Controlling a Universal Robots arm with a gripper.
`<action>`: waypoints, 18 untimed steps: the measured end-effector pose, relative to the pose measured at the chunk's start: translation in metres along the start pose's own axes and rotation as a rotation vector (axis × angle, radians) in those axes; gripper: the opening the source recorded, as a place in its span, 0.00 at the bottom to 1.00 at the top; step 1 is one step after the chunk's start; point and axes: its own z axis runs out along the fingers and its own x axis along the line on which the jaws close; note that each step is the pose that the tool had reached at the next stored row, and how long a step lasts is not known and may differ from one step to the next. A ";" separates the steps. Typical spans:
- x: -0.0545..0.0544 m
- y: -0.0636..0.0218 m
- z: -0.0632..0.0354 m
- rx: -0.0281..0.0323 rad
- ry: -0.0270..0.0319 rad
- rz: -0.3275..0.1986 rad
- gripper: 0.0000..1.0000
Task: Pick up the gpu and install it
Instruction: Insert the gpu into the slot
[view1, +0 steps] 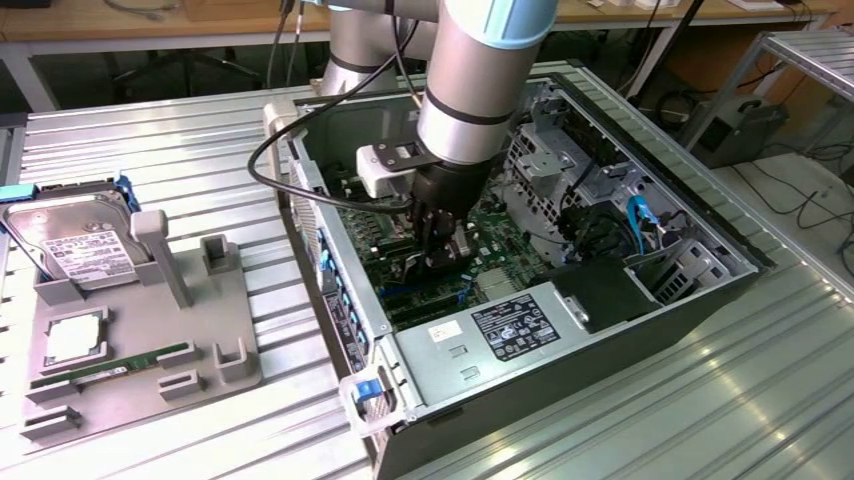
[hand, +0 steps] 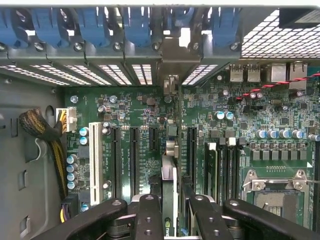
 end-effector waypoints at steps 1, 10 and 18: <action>0.000 0.0000 0.0000 0.0000 0.0001 0.000 0.26; 0.000 0.0003 -0.0076 0.0001 -0.0027 -0.001 0.34; 0.000 0.0015 -0.0376 -0.0001 -0.0034 -0.007 0.34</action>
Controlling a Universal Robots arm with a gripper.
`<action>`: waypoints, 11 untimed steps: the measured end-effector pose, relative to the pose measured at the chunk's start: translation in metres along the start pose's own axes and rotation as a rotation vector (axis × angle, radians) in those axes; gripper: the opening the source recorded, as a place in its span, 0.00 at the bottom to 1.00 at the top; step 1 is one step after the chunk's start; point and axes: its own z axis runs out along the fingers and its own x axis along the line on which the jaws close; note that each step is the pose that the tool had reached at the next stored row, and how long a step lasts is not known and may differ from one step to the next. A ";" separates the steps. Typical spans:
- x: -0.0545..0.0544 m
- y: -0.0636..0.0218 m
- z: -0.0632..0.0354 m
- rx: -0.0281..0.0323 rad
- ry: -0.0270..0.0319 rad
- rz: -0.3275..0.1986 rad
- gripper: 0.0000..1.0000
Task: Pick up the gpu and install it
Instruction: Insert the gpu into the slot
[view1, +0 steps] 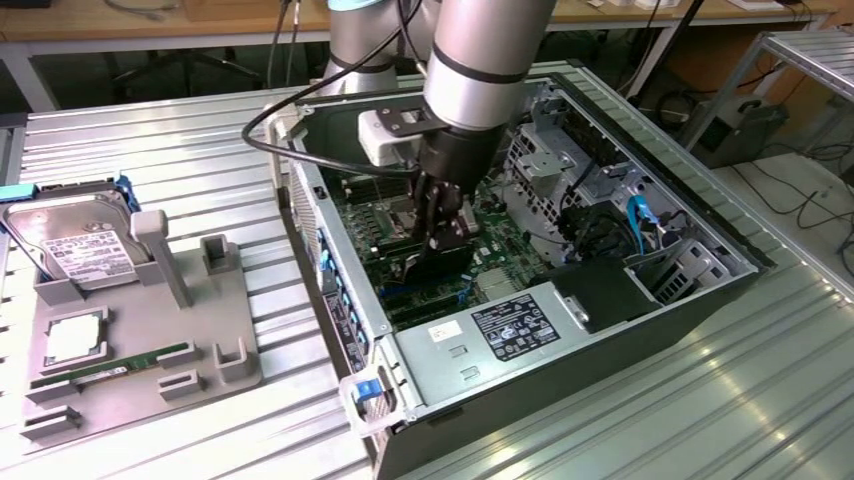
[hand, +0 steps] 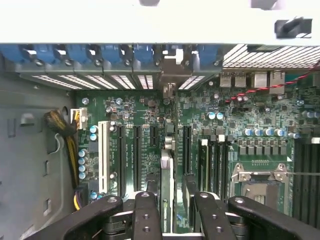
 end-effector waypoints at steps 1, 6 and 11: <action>0.000 0.0000 -0.0007 0.0001 -0.0001 0.000 0.32; -0.003 0.0006 -0.0003 0.0005 0.0018 0.000 0.11; -0.008 0.0024 0.0083 0.0012 0.0056 0.000 0.11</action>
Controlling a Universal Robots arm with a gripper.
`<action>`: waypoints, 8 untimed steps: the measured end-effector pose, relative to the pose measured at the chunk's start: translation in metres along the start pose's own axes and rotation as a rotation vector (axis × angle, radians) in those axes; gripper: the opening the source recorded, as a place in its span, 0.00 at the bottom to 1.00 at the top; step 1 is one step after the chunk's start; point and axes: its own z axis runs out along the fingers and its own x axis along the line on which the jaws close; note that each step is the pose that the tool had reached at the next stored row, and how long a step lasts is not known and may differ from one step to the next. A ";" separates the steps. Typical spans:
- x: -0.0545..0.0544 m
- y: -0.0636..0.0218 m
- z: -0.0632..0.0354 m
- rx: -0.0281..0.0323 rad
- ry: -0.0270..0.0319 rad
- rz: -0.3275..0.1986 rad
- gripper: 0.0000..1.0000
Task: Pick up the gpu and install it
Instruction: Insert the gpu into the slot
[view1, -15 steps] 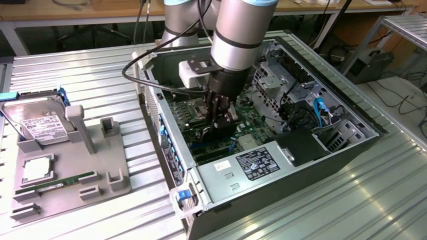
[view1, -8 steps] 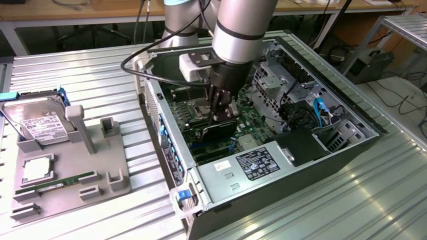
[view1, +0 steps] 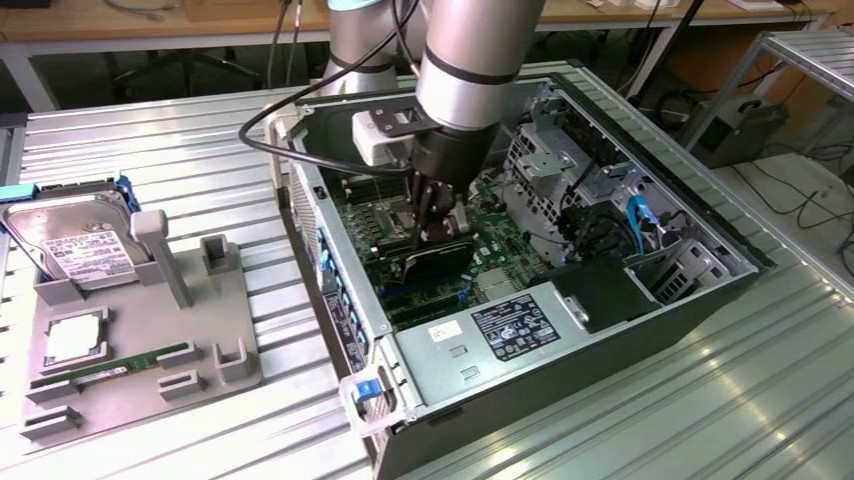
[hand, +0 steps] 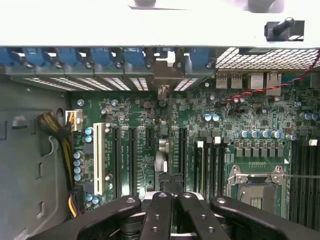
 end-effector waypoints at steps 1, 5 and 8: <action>-0.001 0.0002 0.0013 0.0000 0.0013 0.000 0.11; -0.003 0.0009 0.0059 0.0000 0.0161 0.001 0.11; -0.004 0.0015 0.0086 -0.0001 0.0276 0.001 0.11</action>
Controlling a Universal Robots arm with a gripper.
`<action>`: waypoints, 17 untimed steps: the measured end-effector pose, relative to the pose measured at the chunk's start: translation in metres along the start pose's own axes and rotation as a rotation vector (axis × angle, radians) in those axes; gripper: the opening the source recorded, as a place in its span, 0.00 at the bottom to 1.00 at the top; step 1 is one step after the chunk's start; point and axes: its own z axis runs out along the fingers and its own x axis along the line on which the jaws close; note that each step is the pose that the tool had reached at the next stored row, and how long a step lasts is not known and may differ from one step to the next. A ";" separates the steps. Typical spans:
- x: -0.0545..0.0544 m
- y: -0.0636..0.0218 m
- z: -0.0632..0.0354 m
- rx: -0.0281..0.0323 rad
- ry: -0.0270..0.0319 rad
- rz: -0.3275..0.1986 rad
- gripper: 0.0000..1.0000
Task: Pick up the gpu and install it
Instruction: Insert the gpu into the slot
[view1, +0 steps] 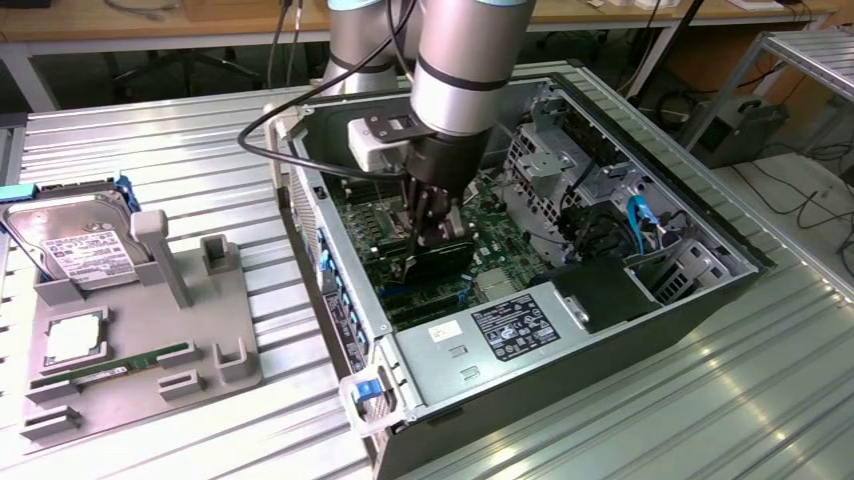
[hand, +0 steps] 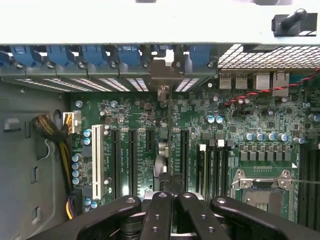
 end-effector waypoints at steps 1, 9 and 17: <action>0.000 0.0002 0.0008 0.0000 0.0030 0.000 0.11; 0.000 0.0016 0.0060 -0.0003 0.0188 0.001 0.11; -0.001 0.0027 0.0079 -0.0003 0.0266 0.001 0.11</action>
